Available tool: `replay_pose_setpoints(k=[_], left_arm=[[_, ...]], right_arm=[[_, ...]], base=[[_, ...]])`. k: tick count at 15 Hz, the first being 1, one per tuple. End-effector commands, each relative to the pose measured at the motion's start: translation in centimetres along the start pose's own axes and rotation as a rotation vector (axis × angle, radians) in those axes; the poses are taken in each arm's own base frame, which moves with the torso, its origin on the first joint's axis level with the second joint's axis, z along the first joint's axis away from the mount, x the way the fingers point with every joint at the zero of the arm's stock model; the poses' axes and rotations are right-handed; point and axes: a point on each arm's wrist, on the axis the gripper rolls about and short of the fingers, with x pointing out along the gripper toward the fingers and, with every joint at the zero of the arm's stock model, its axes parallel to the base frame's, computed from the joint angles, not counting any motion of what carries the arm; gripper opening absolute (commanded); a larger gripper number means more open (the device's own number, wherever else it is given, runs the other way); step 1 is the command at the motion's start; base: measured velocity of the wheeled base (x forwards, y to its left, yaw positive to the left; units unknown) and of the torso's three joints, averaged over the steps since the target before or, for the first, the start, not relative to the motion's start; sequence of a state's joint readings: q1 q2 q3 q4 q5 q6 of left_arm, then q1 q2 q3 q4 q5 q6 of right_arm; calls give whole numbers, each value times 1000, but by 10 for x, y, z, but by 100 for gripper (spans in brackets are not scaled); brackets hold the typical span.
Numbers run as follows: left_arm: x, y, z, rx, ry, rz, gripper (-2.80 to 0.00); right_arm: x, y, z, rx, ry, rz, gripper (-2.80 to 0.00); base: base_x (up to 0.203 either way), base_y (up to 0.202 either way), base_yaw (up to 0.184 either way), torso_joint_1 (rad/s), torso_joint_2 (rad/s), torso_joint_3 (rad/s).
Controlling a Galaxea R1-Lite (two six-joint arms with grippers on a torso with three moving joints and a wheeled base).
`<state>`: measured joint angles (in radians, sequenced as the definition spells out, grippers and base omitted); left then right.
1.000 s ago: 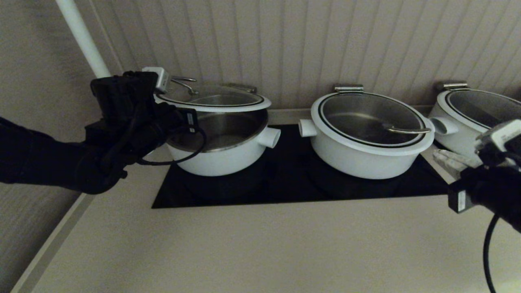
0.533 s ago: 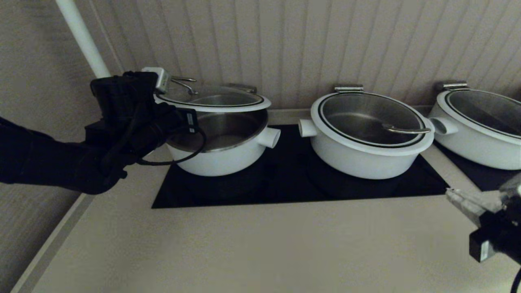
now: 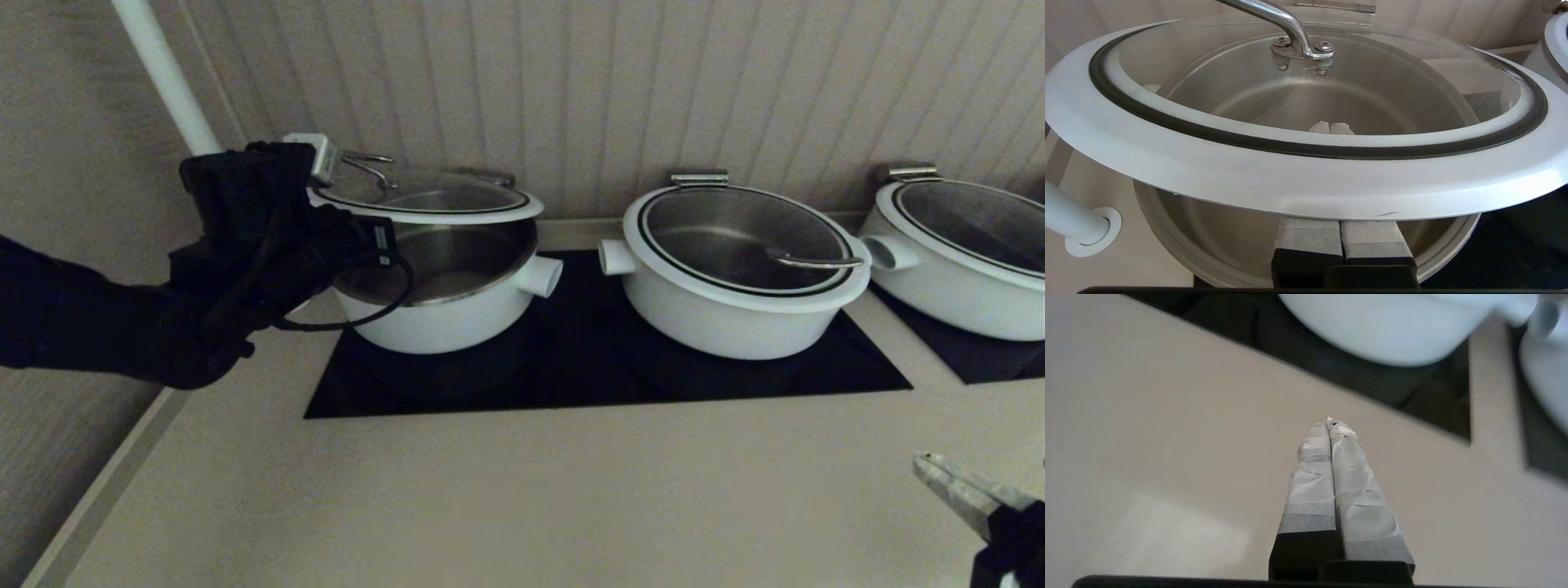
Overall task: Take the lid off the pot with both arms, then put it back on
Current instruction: Open the pot lid completely
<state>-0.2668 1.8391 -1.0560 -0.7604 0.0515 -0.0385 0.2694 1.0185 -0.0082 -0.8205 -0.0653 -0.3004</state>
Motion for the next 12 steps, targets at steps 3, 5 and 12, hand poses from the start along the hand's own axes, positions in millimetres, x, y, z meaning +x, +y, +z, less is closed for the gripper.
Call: replay_pose_setpoints(k=[3,5,12], left_arm=[[-1,0,2,-2,-9,0,-280],[-1,0,2,-2,-9,1,-280],[-1,0,1,-2,-8,1,-280]], right_arm=[[-19,1,-7,67,4,1,-280],[-37,2,-15,81,10,4,-280],[-92,13,-57,145,-17,58,-280]], base=[[0,0,0,0,0,0],[0,0,0,0,0,0],[0,0,0,0,0,0]])
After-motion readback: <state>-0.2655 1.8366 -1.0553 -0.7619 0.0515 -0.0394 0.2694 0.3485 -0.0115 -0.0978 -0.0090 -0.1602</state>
